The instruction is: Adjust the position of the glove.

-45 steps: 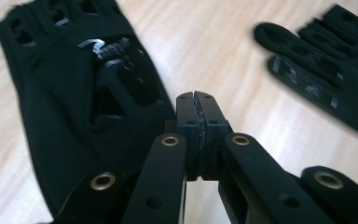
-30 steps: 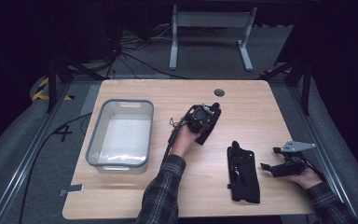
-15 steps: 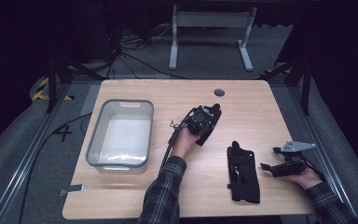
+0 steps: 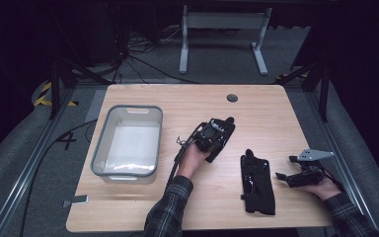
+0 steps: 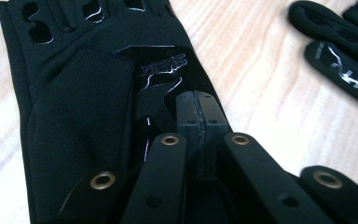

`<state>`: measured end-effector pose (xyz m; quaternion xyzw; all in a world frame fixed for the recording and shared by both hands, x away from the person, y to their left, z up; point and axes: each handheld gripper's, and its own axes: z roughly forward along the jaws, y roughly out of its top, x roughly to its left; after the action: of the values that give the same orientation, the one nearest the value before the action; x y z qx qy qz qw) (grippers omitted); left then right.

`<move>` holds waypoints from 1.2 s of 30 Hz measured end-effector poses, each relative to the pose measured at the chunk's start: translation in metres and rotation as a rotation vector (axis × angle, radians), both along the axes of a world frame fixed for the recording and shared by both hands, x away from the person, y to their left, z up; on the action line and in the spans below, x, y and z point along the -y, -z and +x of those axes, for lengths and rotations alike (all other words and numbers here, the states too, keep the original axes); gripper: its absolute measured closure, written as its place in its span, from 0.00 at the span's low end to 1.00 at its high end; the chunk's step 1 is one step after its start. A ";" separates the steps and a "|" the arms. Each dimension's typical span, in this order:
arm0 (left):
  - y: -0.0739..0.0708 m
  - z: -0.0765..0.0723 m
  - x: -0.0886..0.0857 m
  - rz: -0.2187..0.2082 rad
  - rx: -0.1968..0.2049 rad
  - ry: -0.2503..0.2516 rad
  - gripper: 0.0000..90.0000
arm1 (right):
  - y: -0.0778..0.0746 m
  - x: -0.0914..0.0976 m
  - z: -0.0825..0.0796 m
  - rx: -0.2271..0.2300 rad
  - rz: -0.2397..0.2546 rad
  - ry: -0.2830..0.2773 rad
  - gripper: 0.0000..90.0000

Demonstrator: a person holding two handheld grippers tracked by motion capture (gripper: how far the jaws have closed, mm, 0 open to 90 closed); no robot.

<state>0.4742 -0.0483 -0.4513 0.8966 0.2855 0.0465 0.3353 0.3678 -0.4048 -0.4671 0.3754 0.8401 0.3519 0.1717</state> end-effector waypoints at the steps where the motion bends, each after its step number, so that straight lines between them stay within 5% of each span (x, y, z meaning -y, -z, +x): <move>1: 0.000 -0.002 -0.001 -0.002 -0.003 0.004 1.00 | 0.000 0.000 0.000 0.000 0.000 0.000 0.08; 36: 0.002 -0.098 -0.024 -0.013 -0.042 0.082 1.00 | 0.000 0.000 0.000 0.000 0.000 0.000 0.08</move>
<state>0.3761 -0.0244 -0.4532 0.9061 0.2558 0.0120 0.3368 0.3679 -0.4048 -0.4671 0.3755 0.8400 0.3519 0.1717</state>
